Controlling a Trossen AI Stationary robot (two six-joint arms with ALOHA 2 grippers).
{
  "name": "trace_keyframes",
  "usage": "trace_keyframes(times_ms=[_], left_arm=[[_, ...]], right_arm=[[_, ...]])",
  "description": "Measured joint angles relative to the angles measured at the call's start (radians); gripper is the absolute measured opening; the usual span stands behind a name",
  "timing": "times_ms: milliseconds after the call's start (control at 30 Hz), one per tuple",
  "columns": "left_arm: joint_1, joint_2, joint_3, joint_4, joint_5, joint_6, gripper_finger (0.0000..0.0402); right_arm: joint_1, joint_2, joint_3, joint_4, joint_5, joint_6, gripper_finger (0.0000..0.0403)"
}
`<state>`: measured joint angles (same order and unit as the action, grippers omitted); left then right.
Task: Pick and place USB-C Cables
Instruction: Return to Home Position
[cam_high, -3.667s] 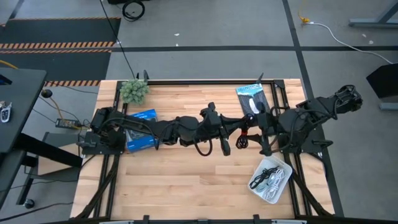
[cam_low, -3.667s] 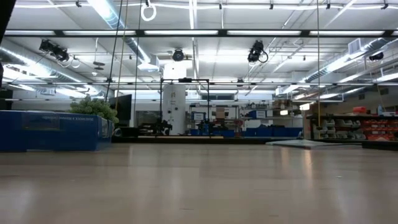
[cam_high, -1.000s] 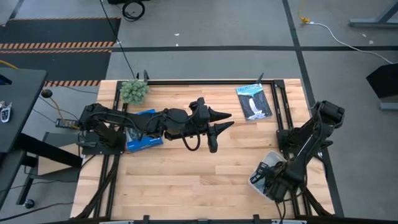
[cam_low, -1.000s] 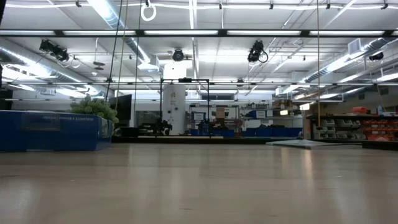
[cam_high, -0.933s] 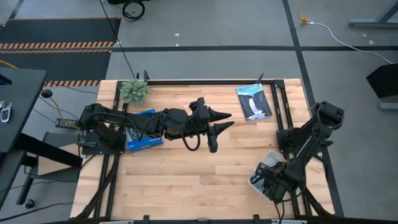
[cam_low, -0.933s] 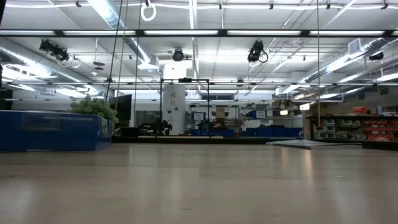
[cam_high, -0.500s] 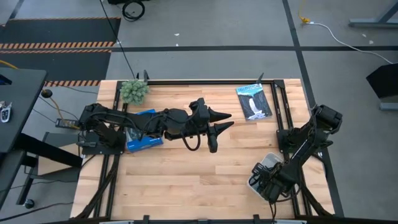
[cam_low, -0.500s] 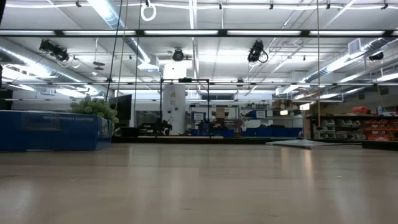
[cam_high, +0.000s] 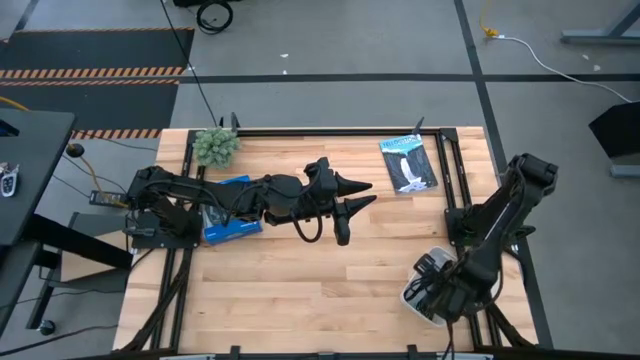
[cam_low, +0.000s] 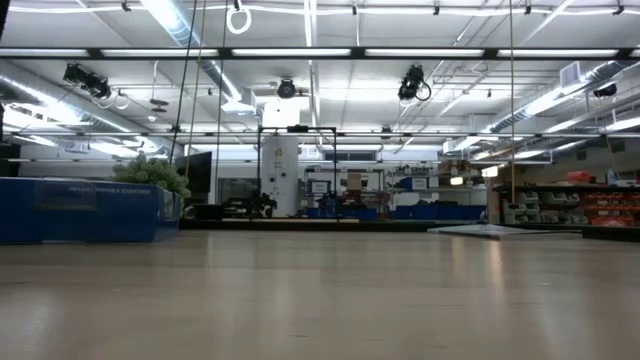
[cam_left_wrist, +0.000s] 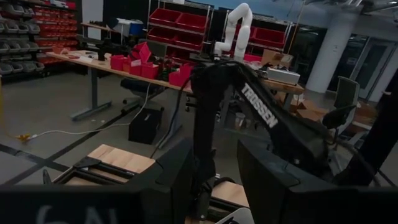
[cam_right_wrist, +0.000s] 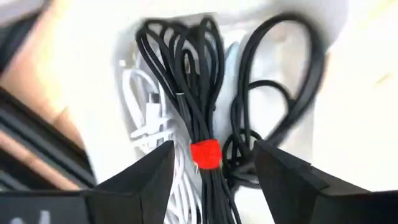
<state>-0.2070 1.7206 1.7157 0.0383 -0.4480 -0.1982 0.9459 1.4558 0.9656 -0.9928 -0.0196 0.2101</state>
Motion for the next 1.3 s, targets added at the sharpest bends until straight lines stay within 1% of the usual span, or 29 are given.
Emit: trace_keyframes(times_ms=[133, 233, 300, 400, 467, 567, 700, 800, 867, 1000, 1167, 1300], left_arm=[[0.000, 0.000, 0.000, -0.001, 0.003, -0.010, 0.0135], [0.000, -0.001, 0.000, -0.006, 0.059, -0.052, 0.0135], [0.000, -0.007, 0.000, -0.028, 0.089, -0.060, 0.0135], [0.000, -0.029, -0.001, -0.079, 0.090, -0.059, 0.0134], [0.000, -0.052, -0.001, -0.112, 0.083, -0.057, 0.0134], [0.000, -0.093, -0.001, -0.178, 0.072, -0.049, 0.0134], [0.000, -0.140, -0.001, -0.300, 0.057, -0.026, 0.0134], [0.000, -0.160, -0.024, -0.358, 0.056, -0.045, 0.0134], [0.000, -0.166, -0.067, -0.373, 0.057, -0.069, 0.0134], [0.000, -0.164, -0.173, -0.367, 0.075, -0.147, 0.0134], [0.000, -0.187, -0.257, -0.335, 0.098, -0.208, 0.0134], [0.012, -0.260, -0.323, -0.333, 0.093, -0.216, 0.0132]], right_arm=[[0.000, -0.055, 0.078, -0.084, 0.018, 0.011, 0.0228], [0.000, -0.121, 0.125, -0.108, 0.079, 0.041, 0.0223], [0.000, -0.191, 0.138, -0.075, 0.161, 0.079, 0.0216], [0.000, -0.312, 0.133, -0.004, 0.321, 0.145, 0.0200], [0.000, -0.393, 0.123, 0.027, 0.406, 0.167, 0.0189], [-0.005, -0.494, 0.107, 0.043, 0.501, 0.188, 0.0172], [-0.024, -0.608, 0.074, 0.073, 0.581, 0.199, 0.0148], [-0.047, -0.678, 0.034, 0.136, 0.604, 0.184, 0.0127], [-0.066, -0.726, -0.008, 0.205, 0.606, 0.164, 0.0111], [-0.104, -0.813, -0.121, 0.364, 0.606, 0.151, 0.0076], [-0.138, -0.902, -0.278, 0.575, 0.603, 0.150, 0.0032], [-0.162, -0.975, -0.380, 0.703, 0.603, 0.149, 0.0006]])
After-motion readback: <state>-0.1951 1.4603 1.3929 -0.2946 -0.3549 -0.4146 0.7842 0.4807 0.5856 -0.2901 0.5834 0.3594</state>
